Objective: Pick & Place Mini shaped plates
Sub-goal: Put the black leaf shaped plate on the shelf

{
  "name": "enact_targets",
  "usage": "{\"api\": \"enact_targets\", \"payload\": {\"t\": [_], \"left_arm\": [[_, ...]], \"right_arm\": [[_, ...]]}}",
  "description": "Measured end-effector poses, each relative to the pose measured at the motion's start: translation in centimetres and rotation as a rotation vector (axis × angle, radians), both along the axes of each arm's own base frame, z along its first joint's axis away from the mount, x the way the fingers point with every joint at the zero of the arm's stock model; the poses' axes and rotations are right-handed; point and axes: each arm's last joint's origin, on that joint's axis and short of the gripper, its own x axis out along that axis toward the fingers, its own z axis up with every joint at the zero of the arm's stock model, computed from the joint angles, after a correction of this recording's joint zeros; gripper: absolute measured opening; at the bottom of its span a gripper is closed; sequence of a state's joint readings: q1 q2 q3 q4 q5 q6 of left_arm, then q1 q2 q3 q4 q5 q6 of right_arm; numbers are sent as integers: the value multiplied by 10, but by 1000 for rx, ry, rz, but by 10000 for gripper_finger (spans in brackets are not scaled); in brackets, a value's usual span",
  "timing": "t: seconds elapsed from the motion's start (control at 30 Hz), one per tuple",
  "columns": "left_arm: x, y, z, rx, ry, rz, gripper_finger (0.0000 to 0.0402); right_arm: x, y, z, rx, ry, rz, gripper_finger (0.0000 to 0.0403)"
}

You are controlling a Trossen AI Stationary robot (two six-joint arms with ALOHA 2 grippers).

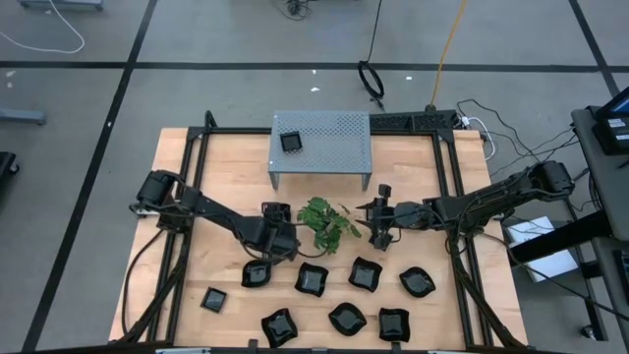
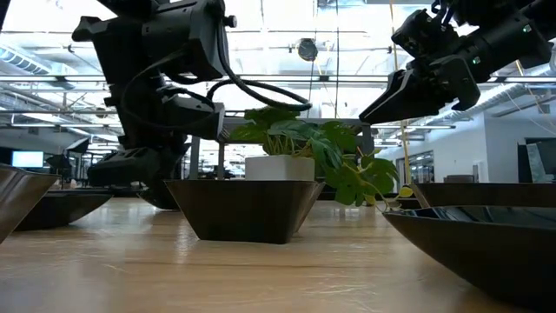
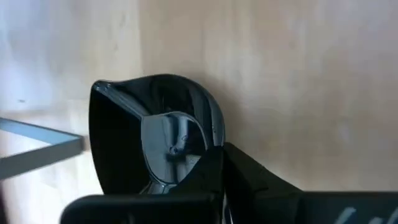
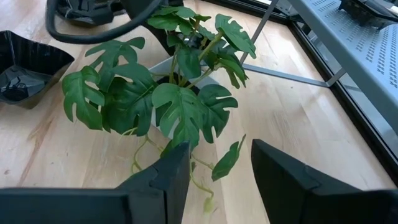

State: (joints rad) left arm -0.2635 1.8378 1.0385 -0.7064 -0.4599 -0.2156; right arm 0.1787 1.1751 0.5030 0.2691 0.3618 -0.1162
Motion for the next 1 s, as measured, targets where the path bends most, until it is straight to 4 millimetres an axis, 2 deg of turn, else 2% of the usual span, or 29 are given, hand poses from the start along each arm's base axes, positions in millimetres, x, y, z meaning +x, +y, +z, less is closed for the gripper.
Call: {"api": "enact_targets", "payload": {"t": [0.23,0.7,0.83,1.0], "left_arm": [[14,-9,23,-31,-21,-26,4],[37,-15,97,-25,-33,-17,16],[43,-12,118,-36,-71,13,9],[55,3,144,-3,-165,49,11]], "right_arm": [[0,0,0,-1,-1,0,157],[0,0,0,0,-3,0,157],[0,0,0,0,-3,0,157],[0,0,0,-20,2,10,157]]}}
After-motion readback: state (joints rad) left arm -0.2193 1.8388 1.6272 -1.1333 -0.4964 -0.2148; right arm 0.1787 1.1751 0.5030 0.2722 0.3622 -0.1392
